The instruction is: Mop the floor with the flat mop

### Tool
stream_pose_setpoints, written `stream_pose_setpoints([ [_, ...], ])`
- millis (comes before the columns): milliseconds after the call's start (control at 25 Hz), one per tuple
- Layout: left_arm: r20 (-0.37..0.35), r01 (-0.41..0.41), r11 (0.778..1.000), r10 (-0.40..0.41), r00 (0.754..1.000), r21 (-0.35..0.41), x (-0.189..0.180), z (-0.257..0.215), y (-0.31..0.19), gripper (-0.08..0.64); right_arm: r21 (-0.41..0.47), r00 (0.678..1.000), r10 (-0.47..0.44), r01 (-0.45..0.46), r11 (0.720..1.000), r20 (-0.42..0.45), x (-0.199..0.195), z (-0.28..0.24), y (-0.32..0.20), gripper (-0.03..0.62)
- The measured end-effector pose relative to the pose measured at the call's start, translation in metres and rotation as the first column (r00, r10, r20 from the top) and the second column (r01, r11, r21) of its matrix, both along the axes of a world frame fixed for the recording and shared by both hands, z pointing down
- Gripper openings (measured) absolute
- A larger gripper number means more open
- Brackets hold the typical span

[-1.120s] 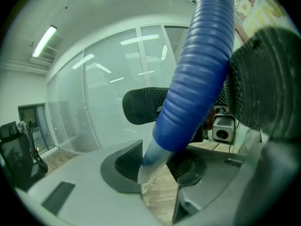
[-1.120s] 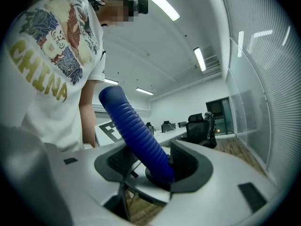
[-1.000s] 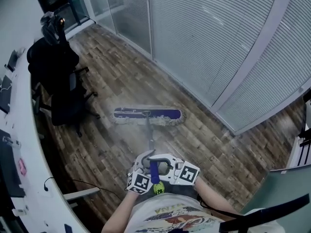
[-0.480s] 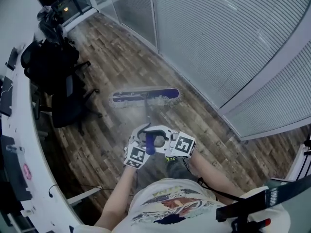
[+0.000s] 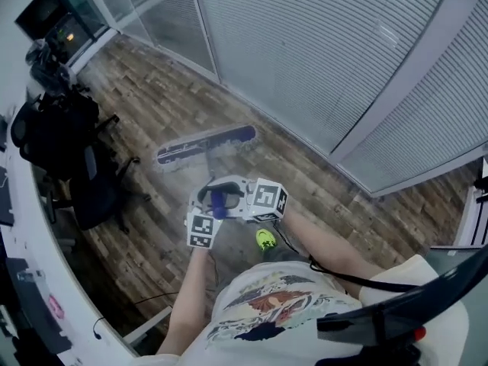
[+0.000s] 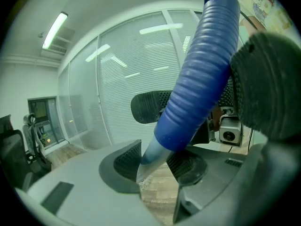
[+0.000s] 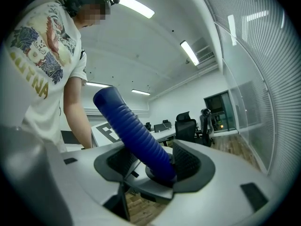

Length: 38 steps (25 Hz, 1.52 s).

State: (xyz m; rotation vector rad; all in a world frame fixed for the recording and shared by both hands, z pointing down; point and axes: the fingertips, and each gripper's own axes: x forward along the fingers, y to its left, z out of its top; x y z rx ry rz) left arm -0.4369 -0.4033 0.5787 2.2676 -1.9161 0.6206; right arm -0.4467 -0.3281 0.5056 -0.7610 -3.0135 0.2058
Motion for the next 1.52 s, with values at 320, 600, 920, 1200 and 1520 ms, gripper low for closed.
stream_pose_setpoints([
  [320, -0.004, -0.042, 0.999, 0.042, 0.999, 0.008, 0.051, -0.005, 0.082, 0.133, 0.009, 0.998, 0.057, -0.057, 0.998, -0.022, 0.047, -0.004, 0.081, 0.232],
  [600, 0.003, -0.099, 0.995, 0.099, 0.995, 0.025, 0.107, 0.002, 0.233, 0.133, 0.03, 0.994, 0.1, -0.099, 0.995, -0.04, 0.099, 0.005, 0.233, 0.233],
  [920, 0.012, -0.175, 0.984, 0.175, 0.985, 0.012, 0.197, 0.0, 0.377, 0.133, 0.018, 0.985, 0.165, -0.165, 0.986, -0.051, 0.183, -0.001, 0.375, 0.235],
  [1200, 0.018, -0.211, 0.977, 0.212, 0.977, -0.007, 0.263, -0.005, 0.459, 0.132, 0.002, 0.979, 0.197, -0.197, 0.98, -0.052, 0.248, -0.006, 0.455, 0.235],
  [1520, 0.024, -0.219, 0.976, 0.22, 0.975, -0.012, 0.375, -0.008, 0.536, 0.132, 0.005, 0.976, 0.211, -0.211, 0.978, -0.06, 0.36, -0.006, 0.53, 0.235],
])
